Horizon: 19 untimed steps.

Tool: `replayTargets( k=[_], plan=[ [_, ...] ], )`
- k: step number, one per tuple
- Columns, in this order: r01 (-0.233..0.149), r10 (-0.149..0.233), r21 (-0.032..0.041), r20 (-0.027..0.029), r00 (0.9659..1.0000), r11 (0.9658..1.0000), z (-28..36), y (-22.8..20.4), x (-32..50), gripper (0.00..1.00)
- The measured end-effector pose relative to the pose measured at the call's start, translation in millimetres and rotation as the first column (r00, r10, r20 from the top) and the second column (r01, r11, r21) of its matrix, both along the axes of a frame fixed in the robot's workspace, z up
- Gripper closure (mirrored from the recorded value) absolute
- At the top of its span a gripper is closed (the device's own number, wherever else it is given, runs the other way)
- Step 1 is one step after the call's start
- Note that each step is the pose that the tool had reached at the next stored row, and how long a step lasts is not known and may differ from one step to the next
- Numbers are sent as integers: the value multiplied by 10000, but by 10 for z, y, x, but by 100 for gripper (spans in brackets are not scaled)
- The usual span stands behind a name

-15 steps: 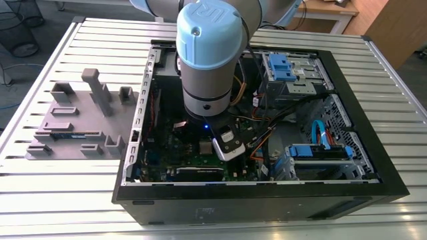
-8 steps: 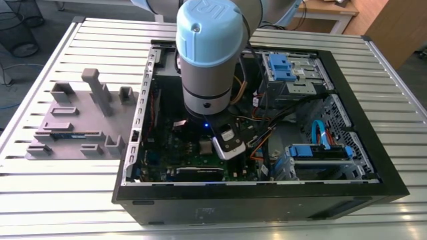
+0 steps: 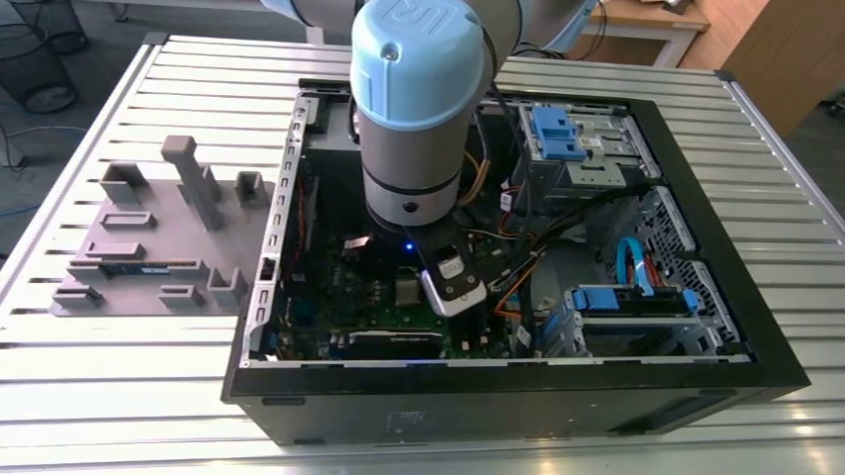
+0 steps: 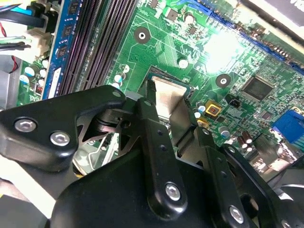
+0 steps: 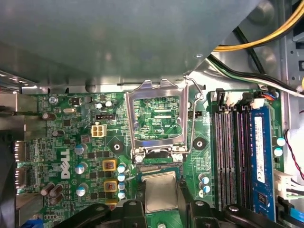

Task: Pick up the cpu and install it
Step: 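Place the cpu into insertion slot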

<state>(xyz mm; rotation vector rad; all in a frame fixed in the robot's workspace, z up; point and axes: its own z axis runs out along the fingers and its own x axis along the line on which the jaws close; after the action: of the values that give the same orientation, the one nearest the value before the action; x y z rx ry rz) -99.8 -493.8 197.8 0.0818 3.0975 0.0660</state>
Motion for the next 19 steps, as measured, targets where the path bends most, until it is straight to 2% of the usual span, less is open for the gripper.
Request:
replayTargets(
  k=[5, 8, 11, 15, 19],
  plan=[
    [-23, 23, 0, 0, 10000, 10000, 0, 0, 0, 61],
    [-389, 389, 8, 0, 9992, 9992, 0, 1, 2, 61],
    [-828, 828, 12, 0, 9966, 9966, 0, 1, 2, 61],
    [-1317, 1317, 13, 2, 9913, 9913, -1, 0, 2, 61],
    [-1350, 1350, 14, 1, 9908, 9908, -1, 0, 2, 61]
  ],
)
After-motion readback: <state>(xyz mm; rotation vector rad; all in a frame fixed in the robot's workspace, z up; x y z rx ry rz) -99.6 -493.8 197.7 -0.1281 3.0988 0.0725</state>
